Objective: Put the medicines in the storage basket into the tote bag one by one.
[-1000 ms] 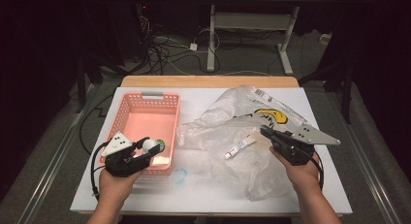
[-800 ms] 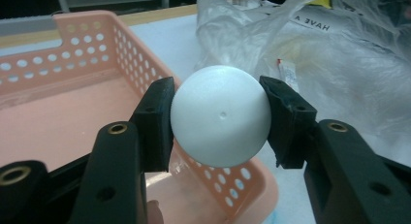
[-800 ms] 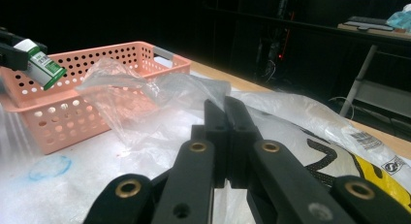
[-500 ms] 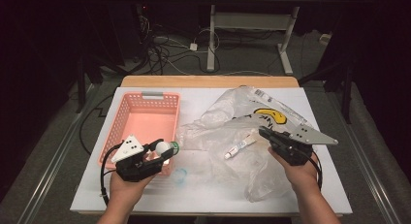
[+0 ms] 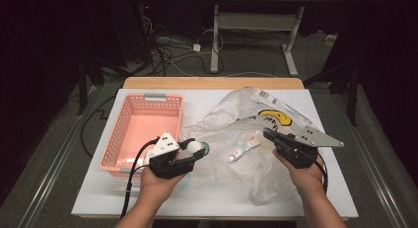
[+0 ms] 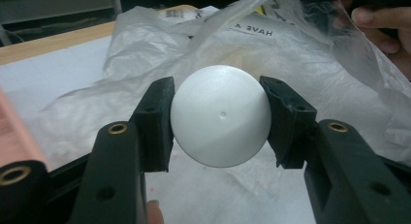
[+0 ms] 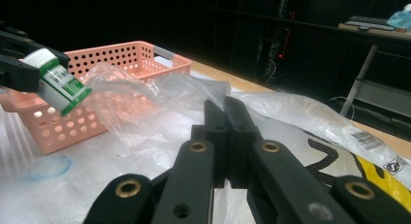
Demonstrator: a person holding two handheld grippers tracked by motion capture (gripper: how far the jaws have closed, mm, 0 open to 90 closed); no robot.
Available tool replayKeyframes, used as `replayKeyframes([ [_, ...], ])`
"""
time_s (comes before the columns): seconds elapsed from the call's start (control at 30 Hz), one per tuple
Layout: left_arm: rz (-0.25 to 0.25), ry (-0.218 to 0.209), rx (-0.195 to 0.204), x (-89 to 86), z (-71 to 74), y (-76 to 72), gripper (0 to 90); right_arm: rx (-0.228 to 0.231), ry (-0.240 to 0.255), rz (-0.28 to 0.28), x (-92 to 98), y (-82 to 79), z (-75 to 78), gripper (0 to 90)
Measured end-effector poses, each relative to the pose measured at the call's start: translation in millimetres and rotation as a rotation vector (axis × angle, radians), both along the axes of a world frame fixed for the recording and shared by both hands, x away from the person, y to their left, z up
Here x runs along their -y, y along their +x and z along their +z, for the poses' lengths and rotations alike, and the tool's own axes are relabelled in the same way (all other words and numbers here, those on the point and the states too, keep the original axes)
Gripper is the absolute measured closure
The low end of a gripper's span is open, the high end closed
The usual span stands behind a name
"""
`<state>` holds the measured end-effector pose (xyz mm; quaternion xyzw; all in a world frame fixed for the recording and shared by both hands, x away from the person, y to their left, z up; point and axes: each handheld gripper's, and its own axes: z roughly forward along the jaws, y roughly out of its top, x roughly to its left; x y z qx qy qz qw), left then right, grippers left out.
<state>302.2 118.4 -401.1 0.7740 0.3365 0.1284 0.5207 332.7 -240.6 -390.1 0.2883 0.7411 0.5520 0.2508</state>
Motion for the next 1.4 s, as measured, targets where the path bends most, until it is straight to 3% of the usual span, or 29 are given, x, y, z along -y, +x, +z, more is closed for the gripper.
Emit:
replayKeyframes([
  [0.33, -0.056, 0.011, -0.007, 49.2, -10.1, 14.7, 48.7, 0.005, 0.008, -0.004, 1.0, 0.0, 1.5, 90.0],
  [0.67, -0.090, 0.049, -0.004, 91.6, -25.6, 27.2, 48.7, 0.002, 0.010, -0.004, 2.4, 1.2, 0.5, 90.0],
  [1.03, -0.098, 0.057, -0.030, 125.0, -46.5, 41.6, 48.6, -0.003, 0.013, -0.008, 3.2, 2.9, -0.6, 90.0],
  [1.4, -0.096, 0.106, -0.035, 150.6, -65.6, 54.3, 48.5, -0.002, 0.015, -0.010, 2.1, 3.3, -1.4, 90.0],
])
